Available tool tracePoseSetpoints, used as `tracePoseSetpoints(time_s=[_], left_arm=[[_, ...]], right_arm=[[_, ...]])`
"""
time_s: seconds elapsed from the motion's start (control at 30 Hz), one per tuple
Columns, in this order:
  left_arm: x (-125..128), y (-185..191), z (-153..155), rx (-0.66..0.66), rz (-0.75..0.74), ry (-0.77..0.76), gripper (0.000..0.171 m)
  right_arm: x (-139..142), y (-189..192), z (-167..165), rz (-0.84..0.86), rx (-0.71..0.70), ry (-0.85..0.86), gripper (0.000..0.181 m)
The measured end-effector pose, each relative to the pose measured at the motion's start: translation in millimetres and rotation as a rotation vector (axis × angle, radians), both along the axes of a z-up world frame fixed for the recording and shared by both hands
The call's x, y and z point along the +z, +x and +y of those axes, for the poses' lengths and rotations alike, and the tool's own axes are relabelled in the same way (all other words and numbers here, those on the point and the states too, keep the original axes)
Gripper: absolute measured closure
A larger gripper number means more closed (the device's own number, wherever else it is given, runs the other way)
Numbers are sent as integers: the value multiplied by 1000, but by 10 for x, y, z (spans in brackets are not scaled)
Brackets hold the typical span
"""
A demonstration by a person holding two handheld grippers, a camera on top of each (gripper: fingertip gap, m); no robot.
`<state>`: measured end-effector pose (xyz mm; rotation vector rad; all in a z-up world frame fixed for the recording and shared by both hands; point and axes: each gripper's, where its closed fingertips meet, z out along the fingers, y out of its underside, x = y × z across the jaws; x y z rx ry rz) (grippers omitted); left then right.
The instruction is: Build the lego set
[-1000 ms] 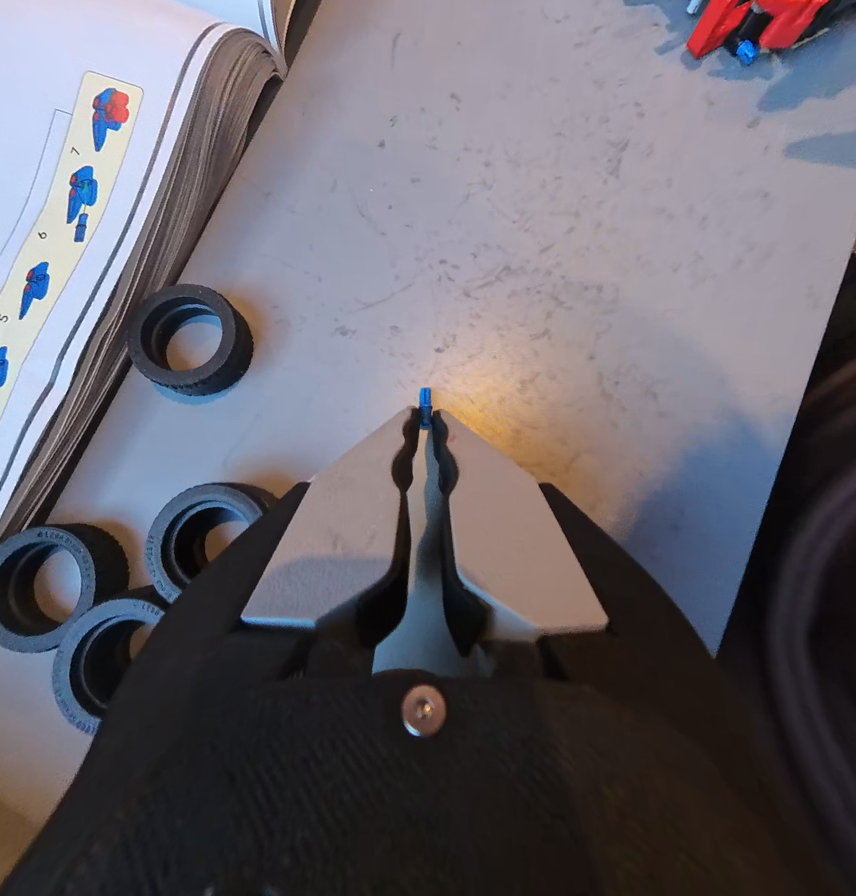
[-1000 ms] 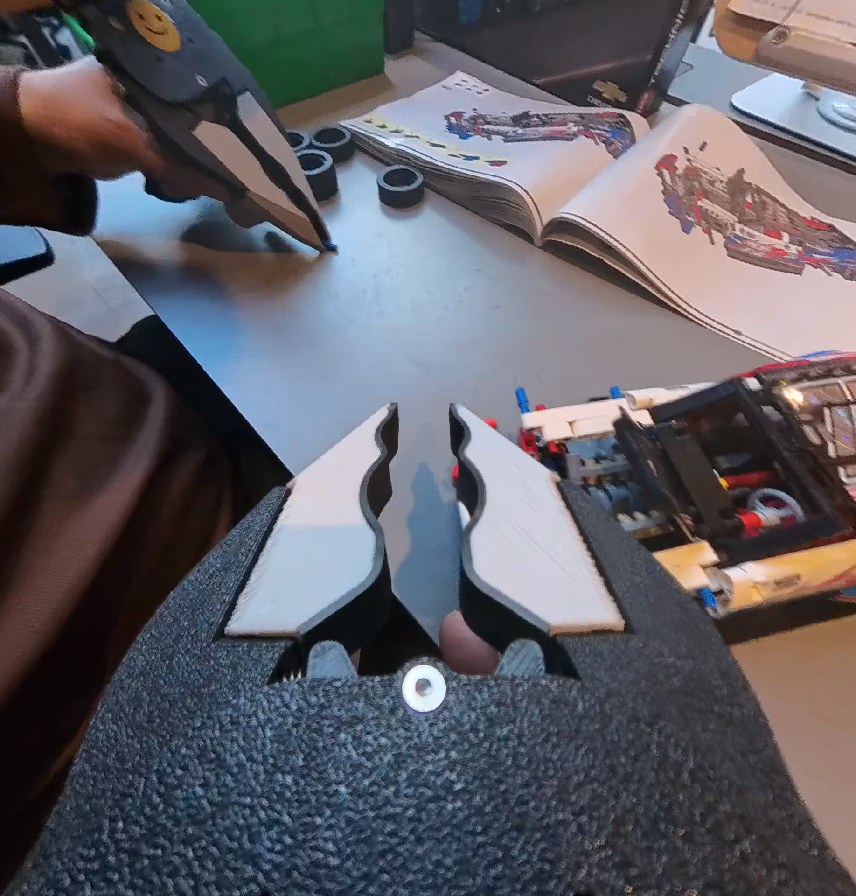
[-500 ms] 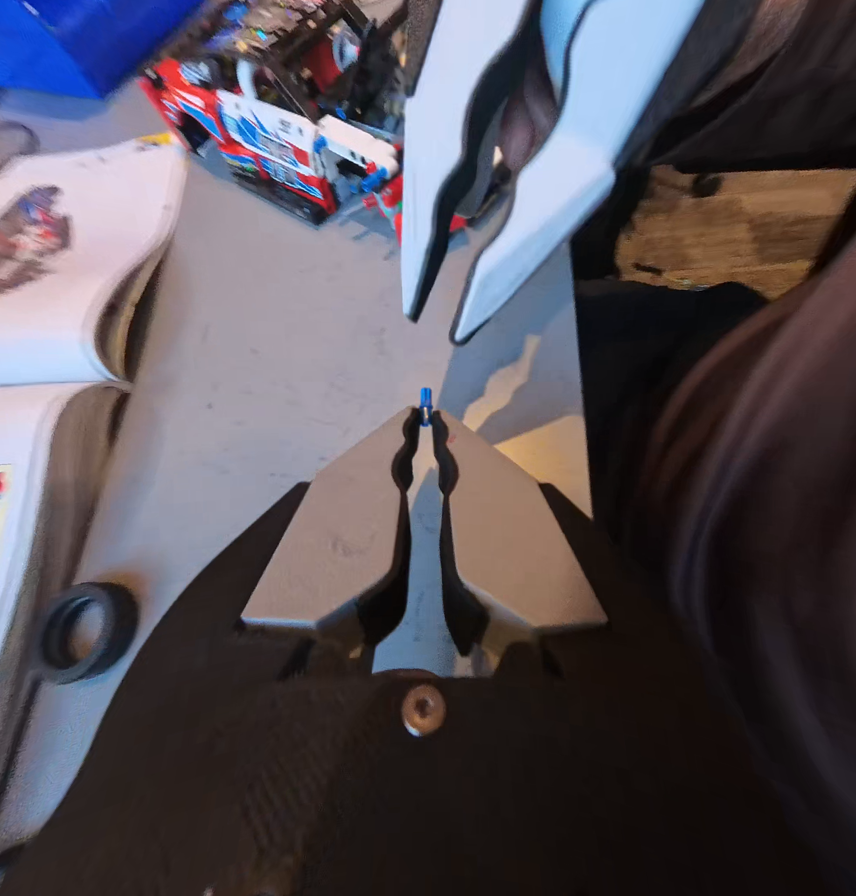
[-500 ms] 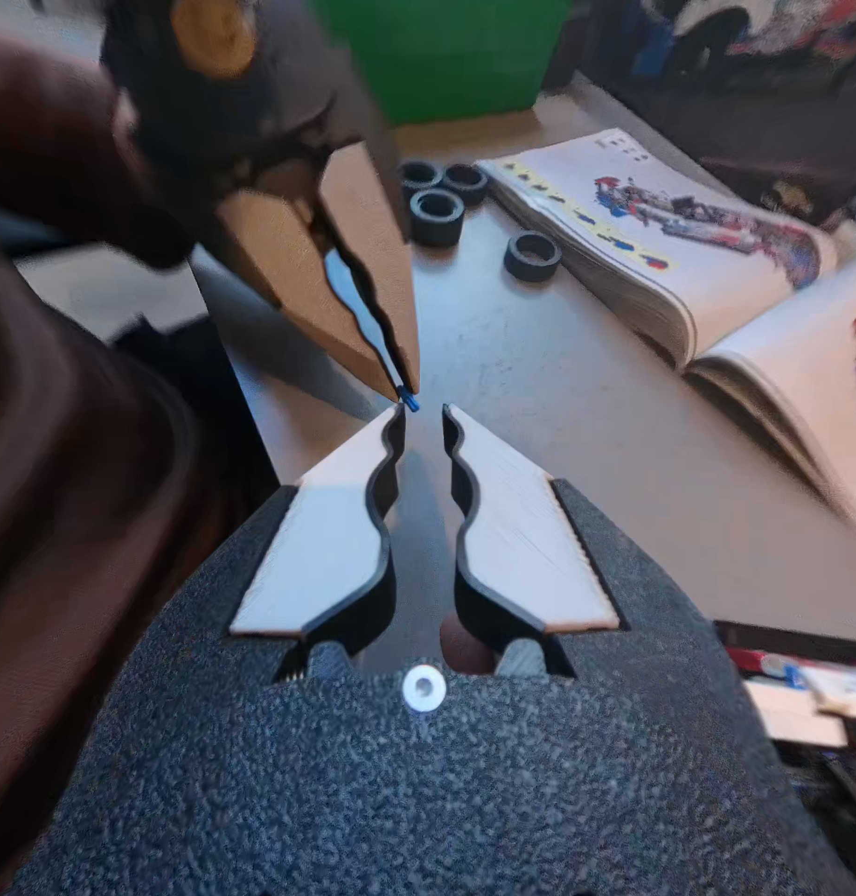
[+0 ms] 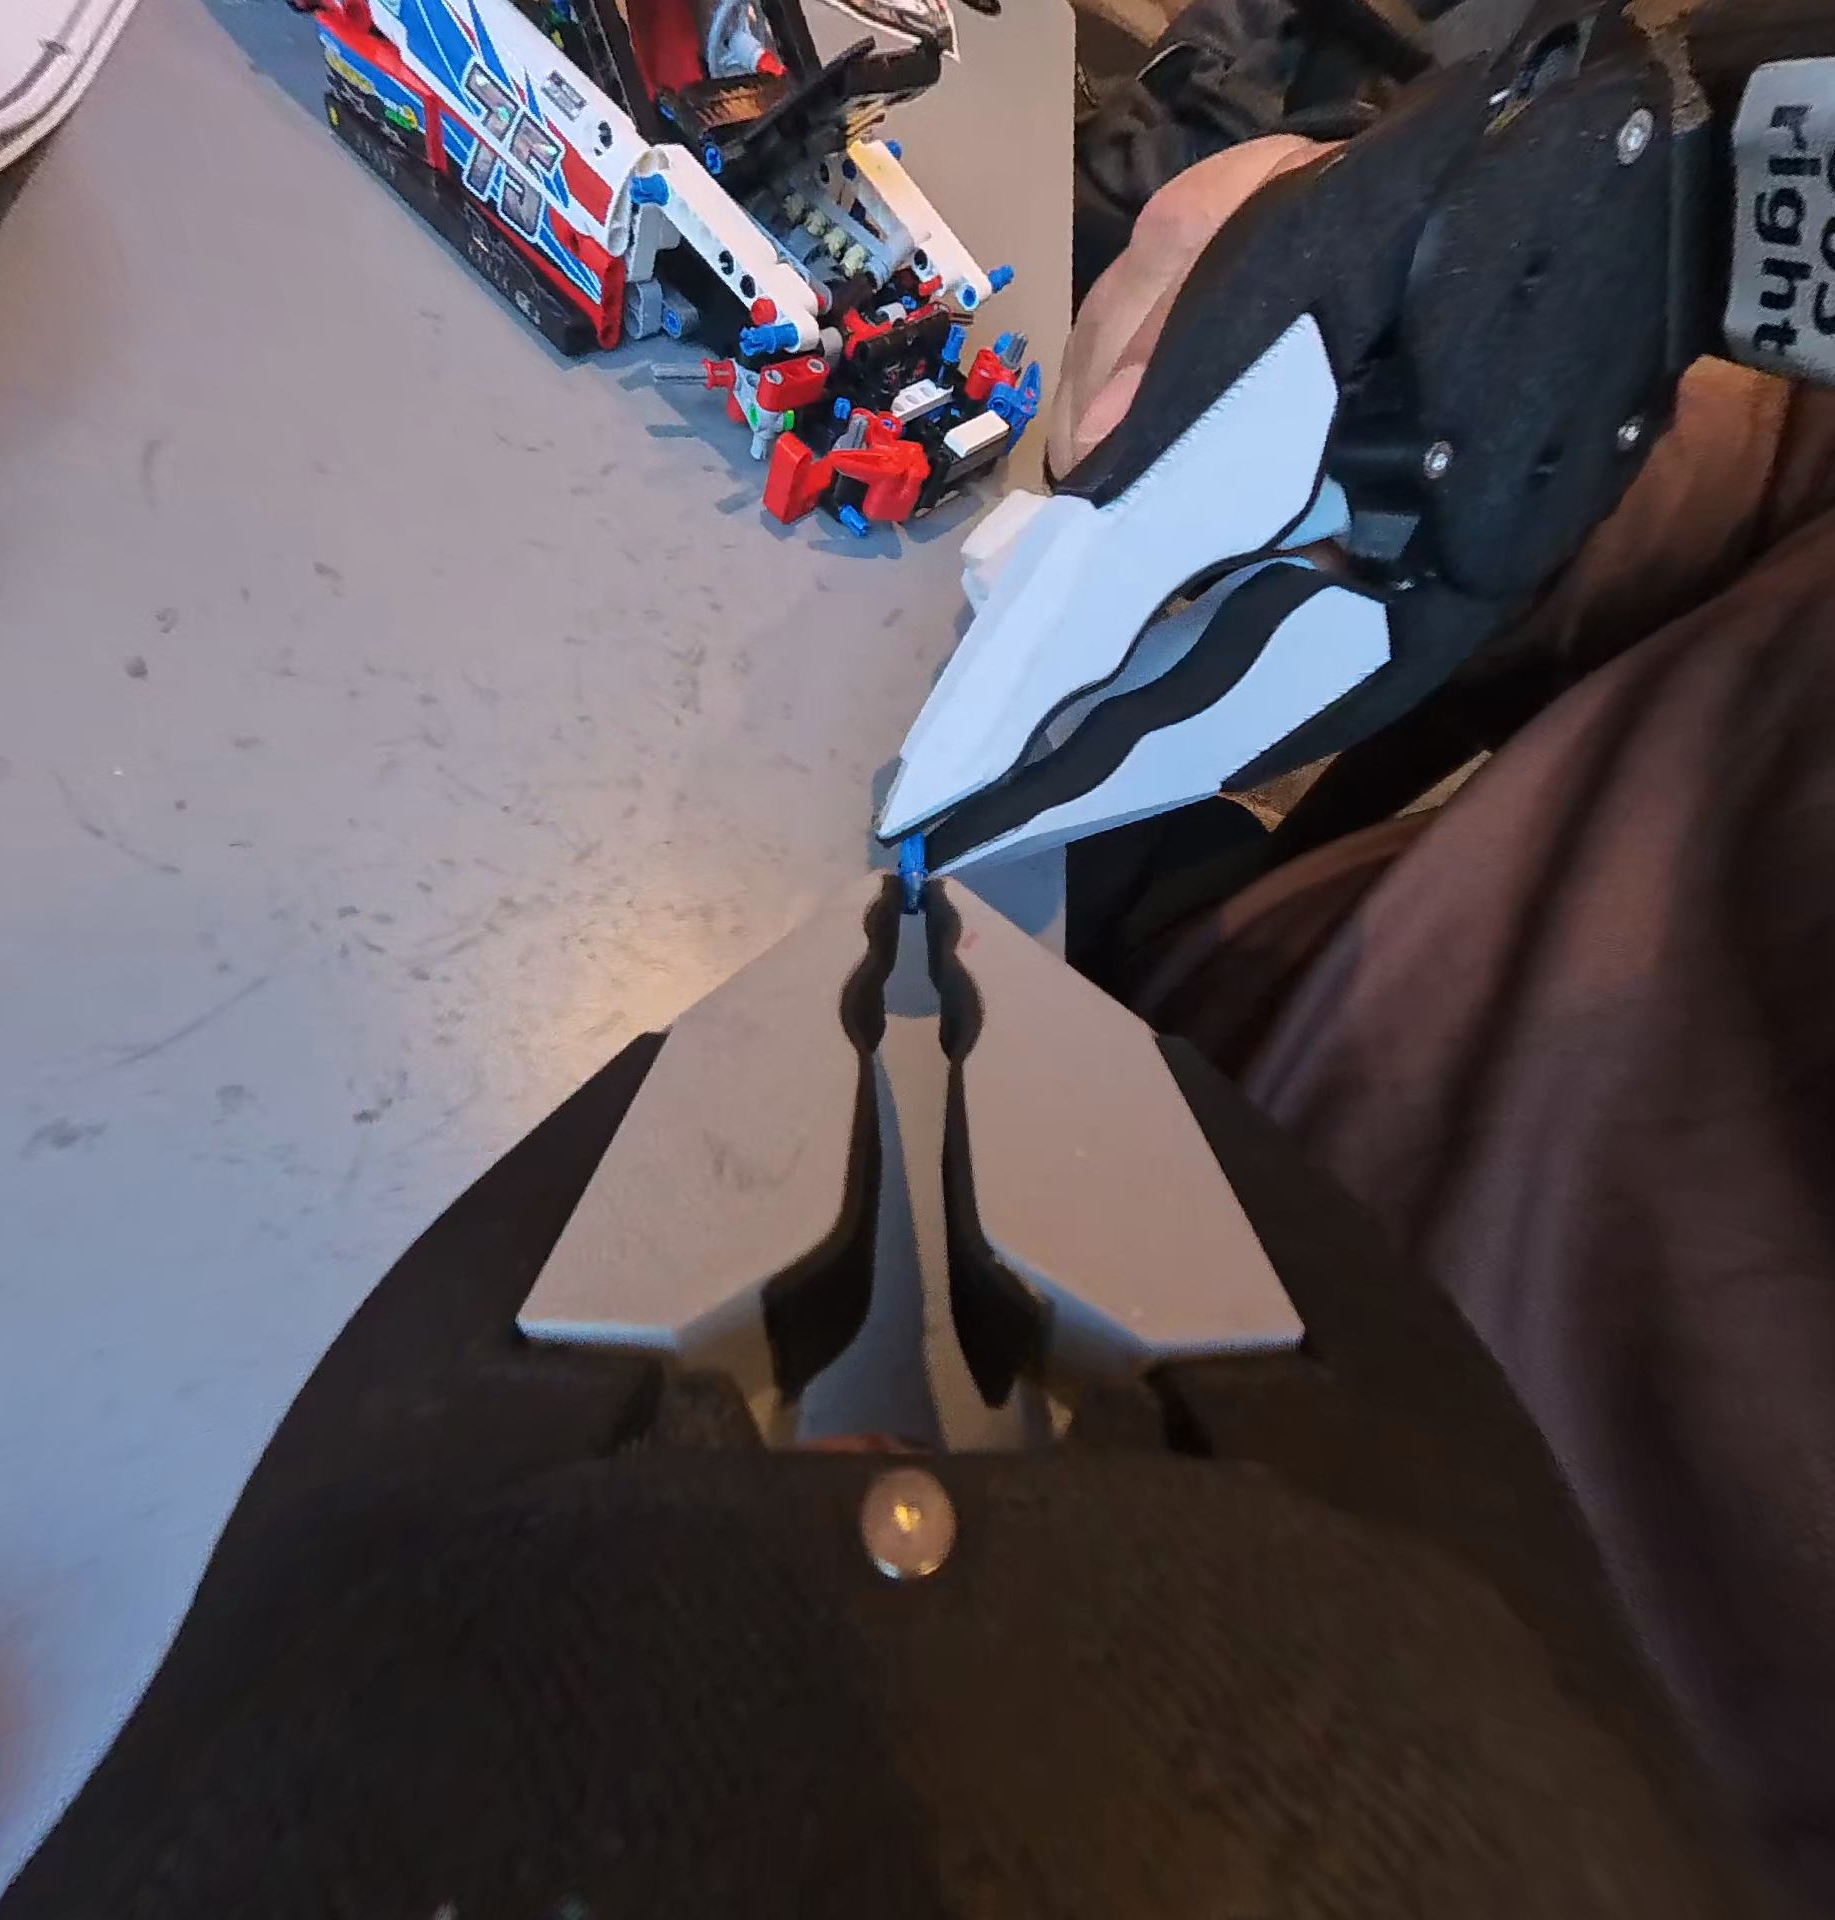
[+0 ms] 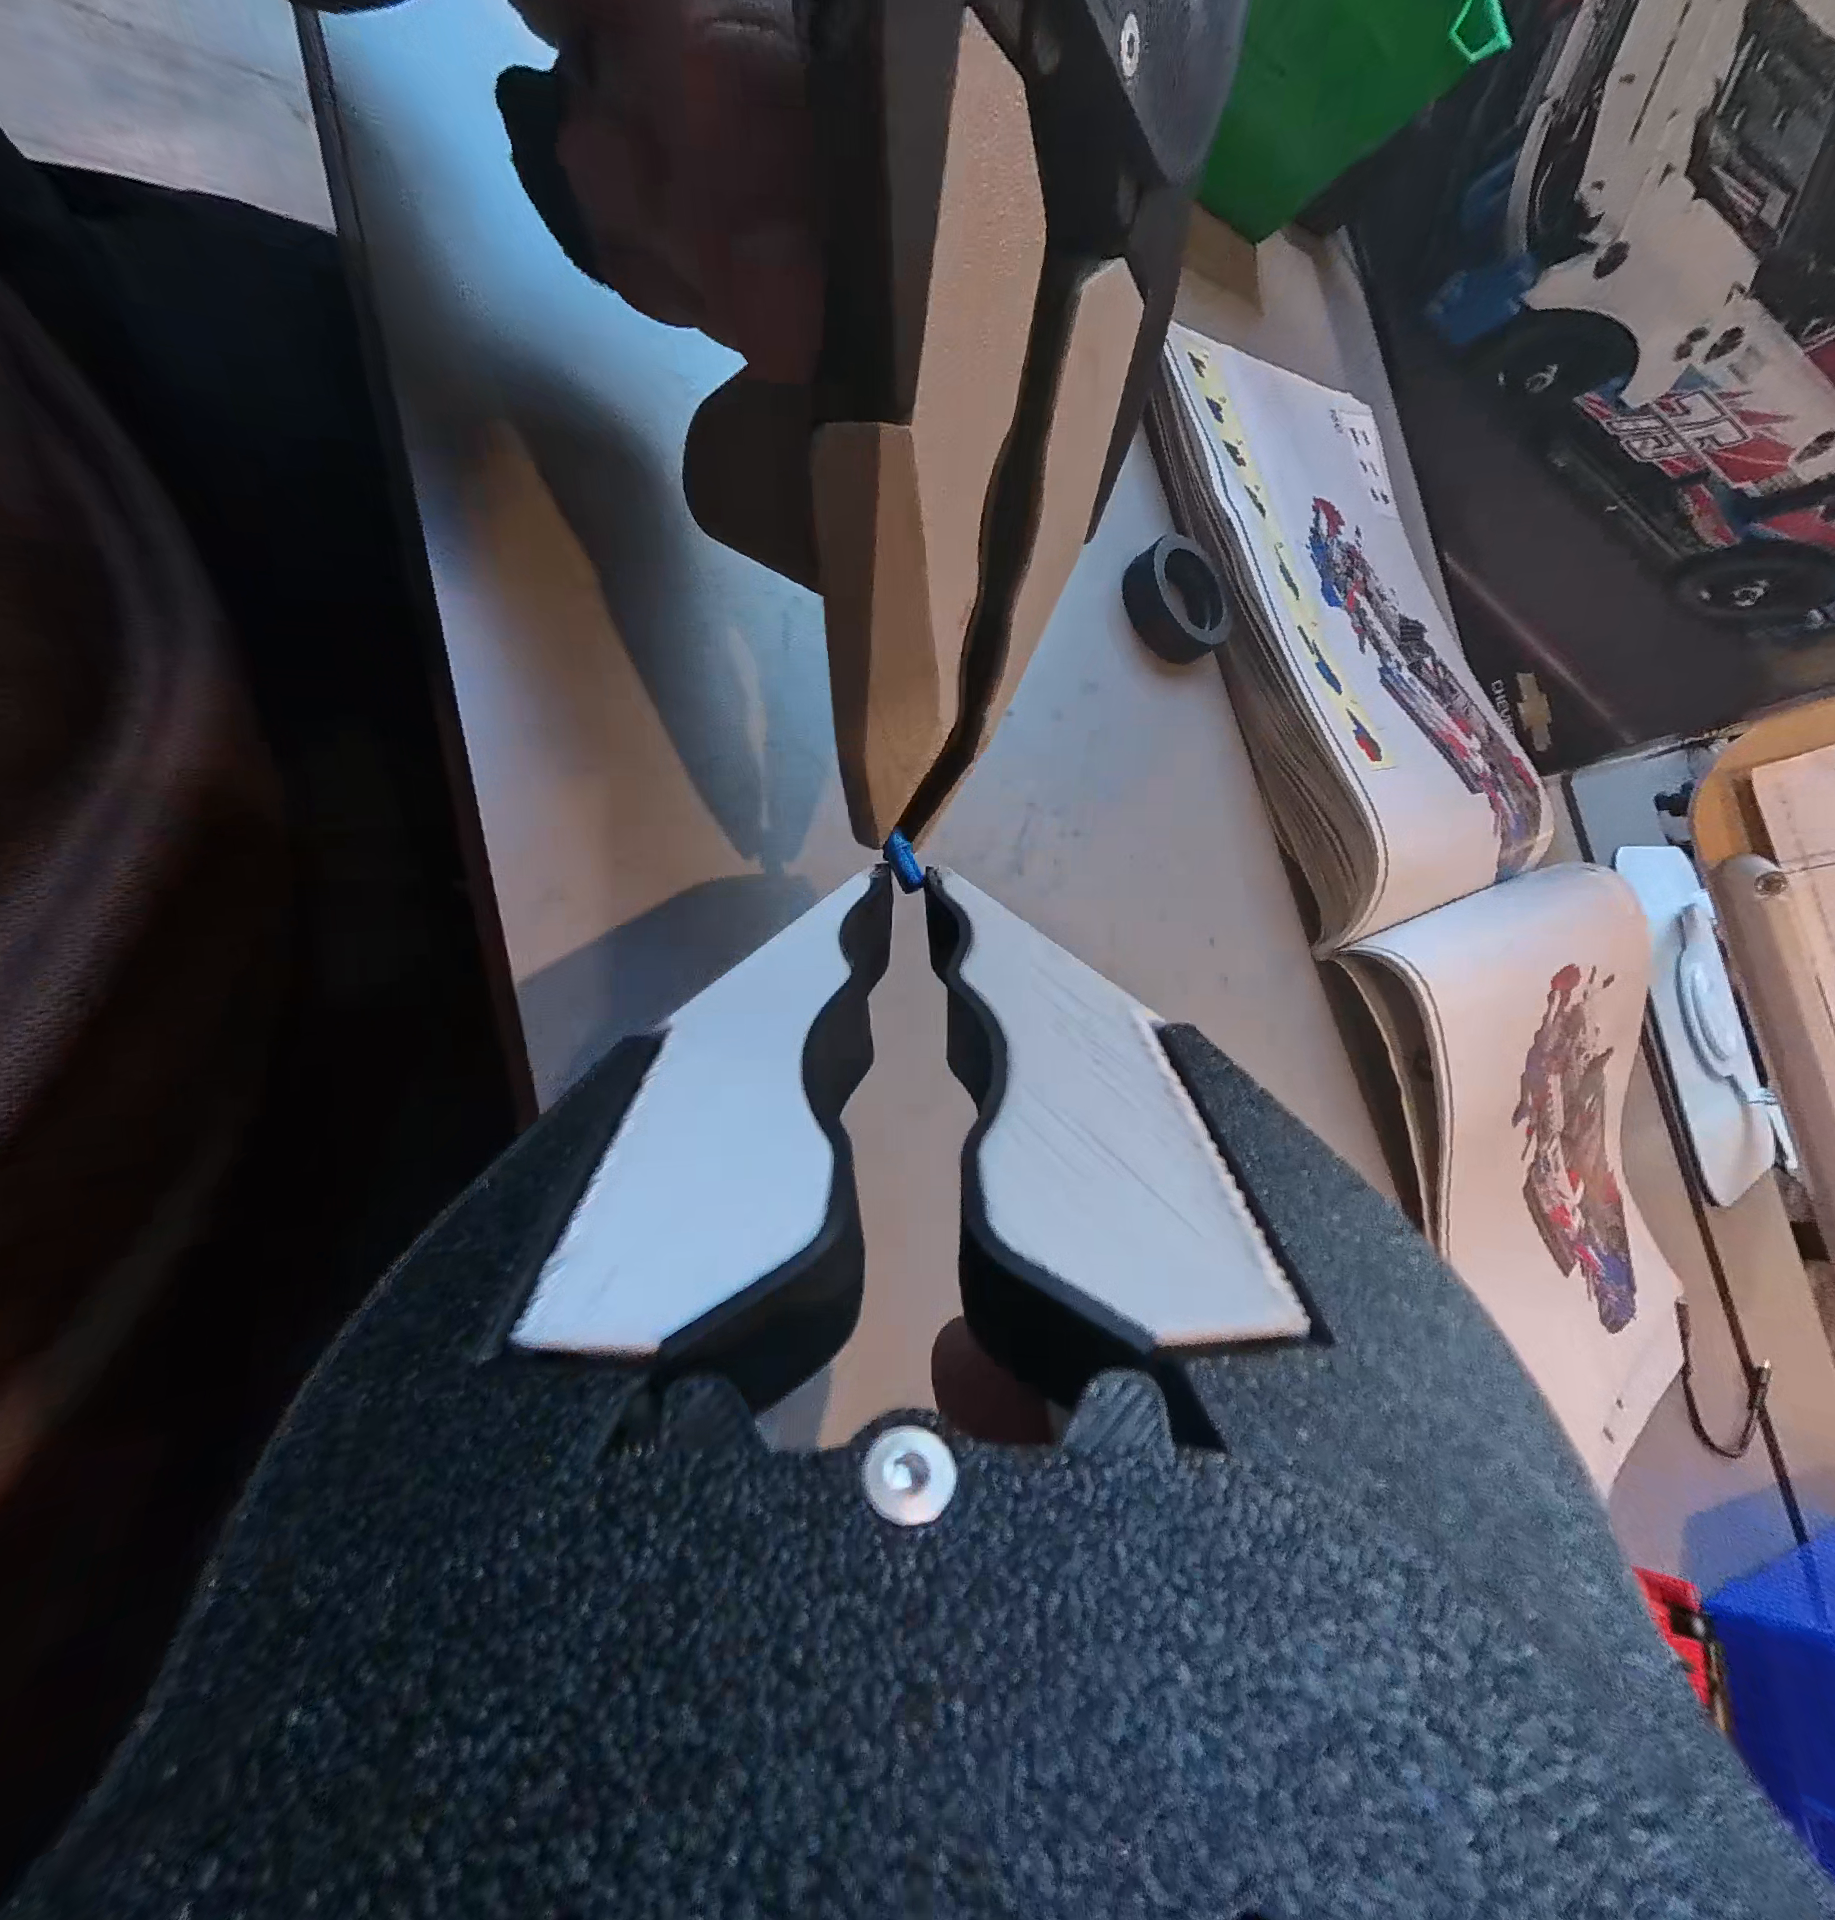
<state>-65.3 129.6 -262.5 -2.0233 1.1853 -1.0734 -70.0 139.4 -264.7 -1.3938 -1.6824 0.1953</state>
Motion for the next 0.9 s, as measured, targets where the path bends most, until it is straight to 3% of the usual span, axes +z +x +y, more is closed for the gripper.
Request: tracePoseSetpoints(time_s=[0.17,0.27,0.4,0.57,0.77,0.9], left_arm=[[13,-53,31,26,-21,0,169],[93,-125,110,73,-60,65,153],[235,-200,203,122,-40,317,145],[386,-89,135,82,26,642,145],[451,-50,121,56,69,779,148],[413,-45,110,39,99,806,153]], right_arm=[[-27,-50,18,74,-30,-124,176],[-11,-30,86,181,-101,-311,177],[100,-55,53,394,-139,-758,177],[415,-123,5,710,-82,-1273,178],[525,-143,-57,813,-22,-1527,177],[487,-155,-88,792,-18,-1561,177]])
